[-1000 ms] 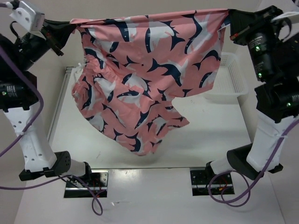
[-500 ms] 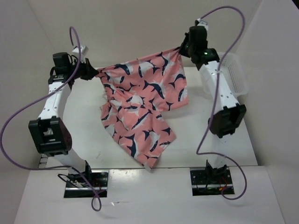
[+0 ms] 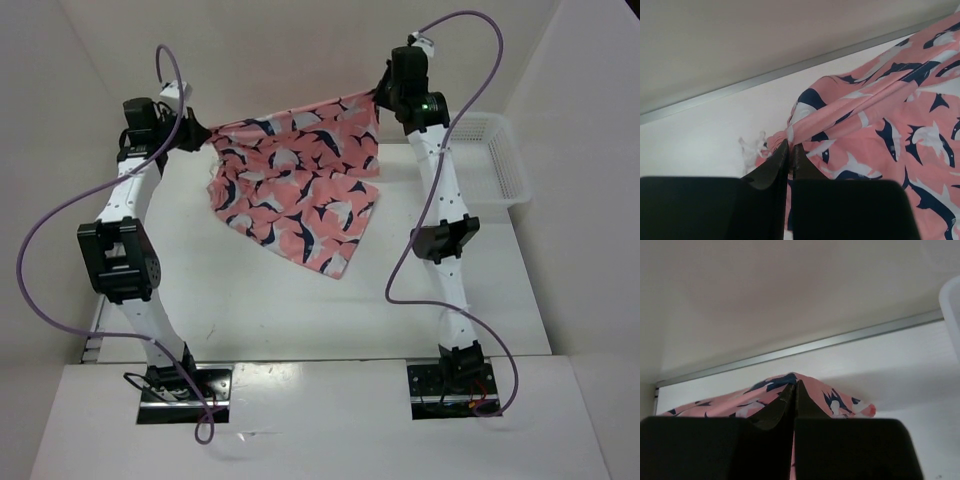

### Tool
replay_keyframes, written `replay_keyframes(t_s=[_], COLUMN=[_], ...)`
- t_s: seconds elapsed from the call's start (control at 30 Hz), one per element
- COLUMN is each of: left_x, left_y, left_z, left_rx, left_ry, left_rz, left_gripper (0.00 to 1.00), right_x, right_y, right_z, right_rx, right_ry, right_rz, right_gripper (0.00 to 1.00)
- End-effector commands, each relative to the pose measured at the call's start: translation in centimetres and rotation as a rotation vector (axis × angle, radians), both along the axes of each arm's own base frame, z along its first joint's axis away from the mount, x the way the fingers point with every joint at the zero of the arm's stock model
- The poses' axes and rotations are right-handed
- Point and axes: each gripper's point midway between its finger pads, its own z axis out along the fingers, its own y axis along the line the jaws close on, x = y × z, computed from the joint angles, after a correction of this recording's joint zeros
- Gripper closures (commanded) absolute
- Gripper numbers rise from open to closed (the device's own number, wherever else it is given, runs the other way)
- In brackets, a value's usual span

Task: Fold and stack the shorts
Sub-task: Fold the shorts

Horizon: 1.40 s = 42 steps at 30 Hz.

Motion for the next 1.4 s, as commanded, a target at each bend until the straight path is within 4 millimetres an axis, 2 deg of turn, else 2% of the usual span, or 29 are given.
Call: replay_keyframes(t_s=[0.0, 0.07, 0.2, 0.23, 0.3, 0.33, 0.37, 0.43, 0.47, 0.5, 0.53, 0.57, 0.63, 0.67, 0.7, 0.73, 0.77, 0.8, 0.83, 0.87, 0.9, 0.93, 0.97, 1.0, 1.13, 1.2, 1.23, 1.27, 1.37], left_x=[1.6, 2.1, 2.6, 3.0, 3.3, 3.6, 3.7, 4.1, 4.1, 4.0, 4.1, 4.1, 3.8, 3.8, 3.5, 3.4, 3.4, 3.2, 3.1, 2.8, 2.8, 2.5, 2.3, 2.2, 1.5, 1.2, 1.0, 0.9, 0.0], left_y=[1.7, 1.7, 1.6, 1.7, 1.8, 1.8, 1.9, 1.7, 1.7, 1.5, 2.0, 2.0, 1.8, 1.8, 1.7, 1.7, 1.7, 1.7, 1.6, 1.6, 1.6, 1.5, 1.5, 2.0, 2.5, 2.6, 2.6, 2.5, 2.4], left_z=[-0.5, -1.3, -1.6, -2.5, -2.8, -3.0, -2.6, -3.2, -3.2, -3.1, -3.6, -3.6, -3.5, -3.5, -3.6, -4.0, -4.0, -4.5, -5.1, -5.0, -5.0, -5.1, -5.7, -5.2, -6.5, -6.1, -6.7, -6.1, -7.4], left_rx=[0.029, 0.026, 0.020, 0.017, 0.016, 0.015, 0.016, 0.009, 0.009, 0.004, -0.001, -0.001, -0.005, -0.005, -0.005, -0.007, -0.007, -0.010, -0.012, -0.012, -0.012, -0.013, -0.016, -0.015, -0.018, -0.014, -0.016, -0.014, -0.022], left_ry=[-0.030, -0.012, 0.001, 0.016, 0.025, 0.033, 0.022, 0.036, 0.036, 0.035, 0.044, 0.044, 0.043, 0.043, 0.044, 0.053, 0.054, 0.065, 0.079, 0.078, 0.078, 0.085, 0.099, 0.090, 0.122, 0.116, 0.130, 0.120, 0.159], left_rz=[0.044, 0.044, 0.032, 0.032, 0.032, 0.032, 0.032, 0.019, 0.019, 0.006, 0.007, 0.007, -0.003, -0.003, -0.003, -0.003, -0.003, -0.003, -0.003, -0.003, -0.003, -0.003, -0.003, 0.006, 0.023, 0.032, 0.032, 0.032, 0.032], left_gripper=[1.00, 1.00, 1.00, 1.00, 1.00, 1.00, 1.00, 1.00, 1.00, 1.00, 1.00, 1.00, 1.00, 1.00, 1.00, 1.00, 1.00, 1.00, 1.00, 1.00, 1.00, 1.00, 1.00, 1.00, 1.00, 1.00, 1.00, 1.00, 1.00], right_x=[-1.8, -2.7, -4.0, -4.5, -5.1, -5.7, -6.2, -7.3, -8.3, -8.9, -9.7, -11.2, -12.0, -14.6, -14.7, -15.6, -16.9, -17.8, -18.5, -19.4, -20.2, -20.8, -21.5, -22.1, -22.9, -23.7, -23.9, -24.5, -25.4], right_y=[-0.5, 0.2, 0.9, 0.9, 1.1, 1.3, 1.0, 2.0, 2.0, 2.0, 3.1, 3.0, 3.9, 3.4, 4.4, 4.2, 3.8, 3.6, 3.9, 3.6, 3.9, 4.4, 5.3, 5.4, 5.8, 6.9, 7.1, 8.1, 9.2], right_z=[-2.9, -3.7, -1.8, -1.1, -1.6, -0.8, -1.1, -2.5, -1.5, -3.2, -3.5, -4.3, -4.1, -5.1, -4.4, -4.6, -7.6, -6.0, -6.5, -8.3, -7.8, -8.6, -8.5, -8.3, -8.5, -7.9, -8.1, -8.5, -9.6], right_rx=[-0.087, -0.103, -0.110, -0.105, -0.122, -0.124, -0.131, -0.174, -0.177, -0.221, -0.237, -0.272, -0.258, -0.267, -0.200, -0.181, -0.192, -0.159, -0.146, -0.161, -0.170, -0.183, -0.192, -0.204, -0.251, -0.268, -0.286, -0.309, -0.367], right_ry=[0.111, 0.148, 0.122, 0.119, 0.148, 0.139, 0.164, 0.220, 0.212, 0.265, 0.274, 0.313, 0.275, 0.304, 0.251, 0.244, 0.300, 0.254, 0.265, 0.307, 0.286, 0.286, 0.277, 0.269, 0.248, 0.219, 0.214, 0.208, 0.205], right_rz=[-0.092, -0.092, -0.098, -0.088, -0.086, -0.087, -0.098, -0.089, -0.088, -0.097, -0.078, -0.076, -0.058, -0.030, 0.009, 0.016, 0.025, 0.038, 0.067, 0.078, 0.103, 0.123, 0.155, 0.172, 0.188, 0.234, 0.241, 0.268, 0.329], right_gripper=[1.00, 1.00, 1.00, 1.00, 1.00, 1.00, 1.00, 1.00, 1.00, 1.00, 1.00, 1.00, 1.00, 1.00, 1.00, 1.00, 1.00, 1.00, 1.00, 1.00, 1.00, 1.00, 1.00, 1.00, 1.00, 1.00, 1.00, 1.00, 1.00])
